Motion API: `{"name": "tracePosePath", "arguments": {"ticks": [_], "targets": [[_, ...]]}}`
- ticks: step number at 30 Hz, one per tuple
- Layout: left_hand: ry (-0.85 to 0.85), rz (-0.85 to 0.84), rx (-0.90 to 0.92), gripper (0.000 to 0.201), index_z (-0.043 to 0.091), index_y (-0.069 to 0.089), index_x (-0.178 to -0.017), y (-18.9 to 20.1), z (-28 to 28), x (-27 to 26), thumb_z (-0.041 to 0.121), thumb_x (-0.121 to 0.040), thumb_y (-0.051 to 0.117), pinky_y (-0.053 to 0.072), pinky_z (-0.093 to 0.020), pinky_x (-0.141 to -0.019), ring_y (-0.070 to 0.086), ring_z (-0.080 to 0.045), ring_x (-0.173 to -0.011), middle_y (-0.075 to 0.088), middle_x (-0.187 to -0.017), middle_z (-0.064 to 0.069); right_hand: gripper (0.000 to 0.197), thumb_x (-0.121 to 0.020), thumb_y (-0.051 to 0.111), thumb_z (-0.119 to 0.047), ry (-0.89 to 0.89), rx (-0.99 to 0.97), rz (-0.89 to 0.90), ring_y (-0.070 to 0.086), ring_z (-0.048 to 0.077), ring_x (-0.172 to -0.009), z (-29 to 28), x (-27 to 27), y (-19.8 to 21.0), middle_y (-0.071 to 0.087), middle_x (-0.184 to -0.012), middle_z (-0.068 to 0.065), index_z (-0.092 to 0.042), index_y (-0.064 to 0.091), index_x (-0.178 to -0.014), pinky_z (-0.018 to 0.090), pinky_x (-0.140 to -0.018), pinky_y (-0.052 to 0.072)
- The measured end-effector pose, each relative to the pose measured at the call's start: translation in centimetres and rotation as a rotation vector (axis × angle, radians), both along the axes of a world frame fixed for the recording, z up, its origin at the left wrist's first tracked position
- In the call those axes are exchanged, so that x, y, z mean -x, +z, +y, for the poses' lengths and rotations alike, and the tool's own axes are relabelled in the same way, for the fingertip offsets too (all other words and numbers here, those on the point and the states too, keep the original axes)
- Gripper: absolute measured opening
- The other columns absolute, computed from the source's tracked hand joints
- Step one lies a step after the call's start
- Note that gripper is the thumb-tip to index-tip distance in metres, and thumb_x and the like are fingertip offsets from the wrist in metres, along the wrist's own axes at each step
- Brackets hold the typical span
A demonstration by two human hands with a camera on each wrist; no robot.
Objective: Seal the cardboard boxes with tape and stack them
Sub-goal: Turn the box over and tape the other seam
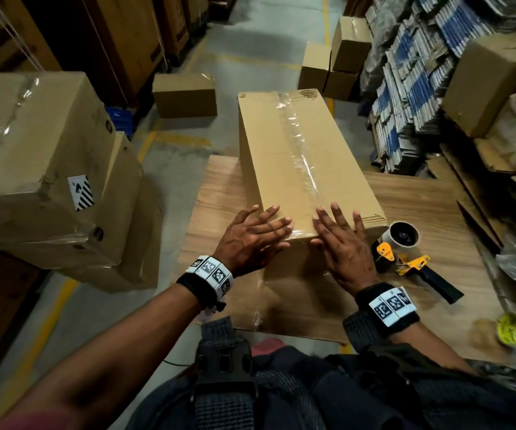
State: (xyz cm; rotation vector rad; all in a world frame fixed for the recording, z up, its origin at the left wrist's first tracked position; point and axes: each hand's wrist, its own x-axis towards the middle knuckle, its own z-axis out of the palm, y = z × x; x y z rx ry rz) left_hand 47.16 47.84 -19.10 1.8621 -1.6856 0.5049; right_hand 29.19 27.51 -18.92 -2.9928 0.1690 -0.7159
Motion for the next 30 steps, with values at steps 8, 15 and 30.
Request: {"name": "tracePosePath", "arguments": {"ticks": [8, 15, 30], "targets": [[0.043, 0.038, -0.111, 0.032, 0.027, 0.072, -0.132, -0.1, 1.4, -1.8, 0.039, -0.108, 0.056, 0.035, -0.053, -0.118, 0.044, -0.019, -0.149, 0.062, -0.146, 0.008, 0.060, -0.104, 0.040, -0.055, 0.060, -0.072, 0.065, 0.032, 0.023, -0.153, -0.3, -0.7, 1.0, 0.044, -0.158, 0.000, -0.017, 0.054, -0.148, 0.062, -0.116, 0.034], [0.191, -0.001, -0.171, 0.049, 0.022, 0.071, -0.133, 1.2, 2.9, -2.4, 0.057, -0.101, 0.057, 0.043, -0.052, -0.112, 0.052, -0.020, -0.142, 0.066, -0.141, 0.002, 0.064, -0.095, 0.032, -0.076, -0.085, 0.017, 0.187, -0.001, 0.040, -0.158, -5.4, 0.1, 2.2, 0.019, -0.171, 0.004, -0.046, 0.036, -0.151, 0.080, -0.114, -0.004], [0.444, 0.280, -0.246, 0.068, 0.015, 0.059, -0.147, 5.0, 3.0, -0.1, 0.053, -0.092, 0.044, 0.034, -0.053, -0.119, 0.040, -0.021, -0.151, 0.053, -0.155, -0.003, 0.061, -0.100, 0.043, -0.067, 0.231, -0.590, 0.273, 0.046, 0.006, -0.143, 4.2, -0.4, 5.0, 0.056, -0.150, -0.005, -0.027, 0.063, -0.141, 0.049, -0.121, 0.034]]}}
